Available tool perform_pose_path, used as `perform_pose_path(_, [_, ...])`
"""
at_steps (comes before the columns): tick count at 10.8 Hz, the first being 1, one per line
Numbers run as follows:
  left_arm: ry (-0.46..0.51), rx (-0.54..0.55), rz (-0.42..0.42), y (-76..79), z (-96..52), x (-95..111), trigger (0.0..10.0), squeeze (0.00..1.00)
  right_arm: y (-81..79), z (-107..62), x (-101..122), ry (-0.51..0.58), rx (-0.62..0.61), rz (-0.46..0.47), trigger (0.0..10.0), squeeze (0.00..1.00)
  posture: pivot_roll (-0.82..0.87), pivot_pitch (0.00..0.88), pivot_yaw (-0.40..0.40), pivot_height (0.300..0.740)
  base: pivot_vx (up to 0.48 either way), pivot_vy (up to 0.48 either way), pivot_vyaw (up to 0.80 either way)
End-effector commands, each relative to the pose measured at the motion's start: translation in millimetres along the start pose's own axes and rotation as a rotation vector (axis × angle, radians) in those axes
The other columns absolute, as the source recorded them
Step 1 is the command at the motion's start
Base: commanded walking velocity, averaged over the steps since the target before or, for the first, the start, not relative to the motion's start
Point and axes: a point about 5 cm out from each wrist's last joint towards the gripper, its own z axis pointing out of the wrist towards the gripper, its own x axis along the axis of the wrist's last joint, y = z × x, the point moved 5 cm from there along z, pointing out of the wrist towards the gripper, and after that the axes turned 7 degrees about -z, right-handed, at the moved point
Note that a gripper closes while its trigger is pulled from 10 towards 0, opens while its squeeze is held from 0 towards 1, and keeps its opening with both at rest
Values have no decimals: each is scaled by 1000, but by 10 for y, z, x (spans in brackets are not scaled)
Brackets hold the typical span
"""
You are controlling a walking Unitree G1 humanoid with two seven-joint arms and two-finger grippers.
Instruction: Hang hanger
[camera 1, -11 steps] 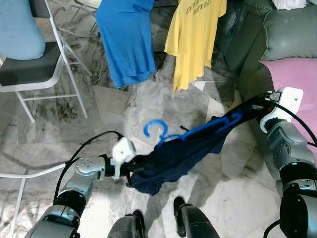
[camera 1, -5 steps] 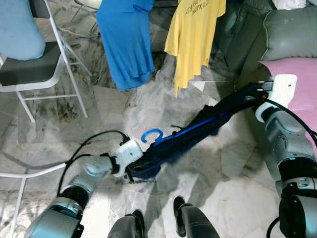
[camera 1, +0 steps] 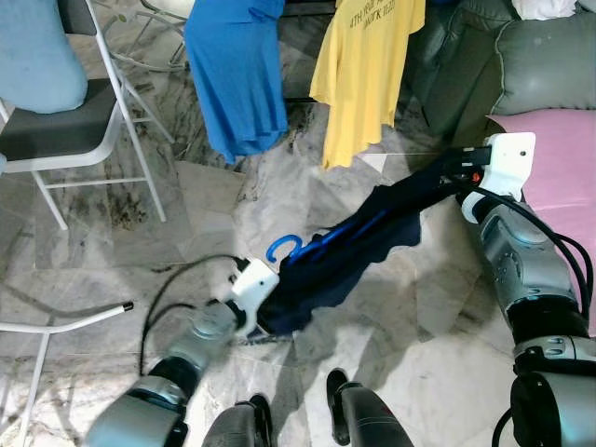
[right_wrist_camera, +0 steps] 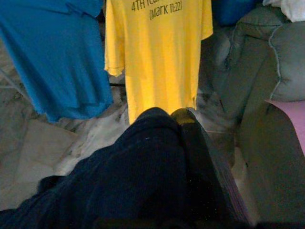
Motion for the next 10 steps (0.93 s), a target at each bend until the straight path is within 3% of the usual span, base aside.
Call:
perform_pose_path(1, [-128, 79, -114, -59, -103, -404, 0, 0, 67, -12, 177, 66, -34, -21, 0, 0, -164, 251, 71, 740, 0, 0, 0])
perform_pose_path(3, [-126, 68, -172, 81, -9, -351, 0, 0, -155, -21, 116, 66, 12, -12, 0, 0, -161, 250, 65, 740, 0, 0, 0])
perform_pose_path(5, [-105, 115, -288, 131, 82, -241, 0, 0, -440, -31, 45, 55, 92, 16, 0, 0, -159, 245, 64, 740, 0, 0, 0])
perform_pose_path(6, [-86, 140, -331, 139, 119, -173, 0, 0, -638, -67, 0, 47, 155, 27, 0, 0, -160, 244, 64, 740, 0, 0, 0])
perform_pose_path(7, [-62, 158, -359, 134, 148, -97, 0, 0, -944, -177, -80, 34, 275, 54, 0, 0, -163, 240, 66, 740, 0, 0, 0])
perform_pose_path(8, [-61, 161, -371, 130, 153, -83, 0, 0, -1094, -265, -111, 38, 340, 62, 0, 0, -164, 240, 67, 740, 0, 0, 0])
perform_pose_path(10, [-61, 164, -370, 125, 152, -81, 0, 0, -1156, -306, -128, 37, 370, 68, 0, 0, -165, 240, 67, 740, 0, 0, 0])
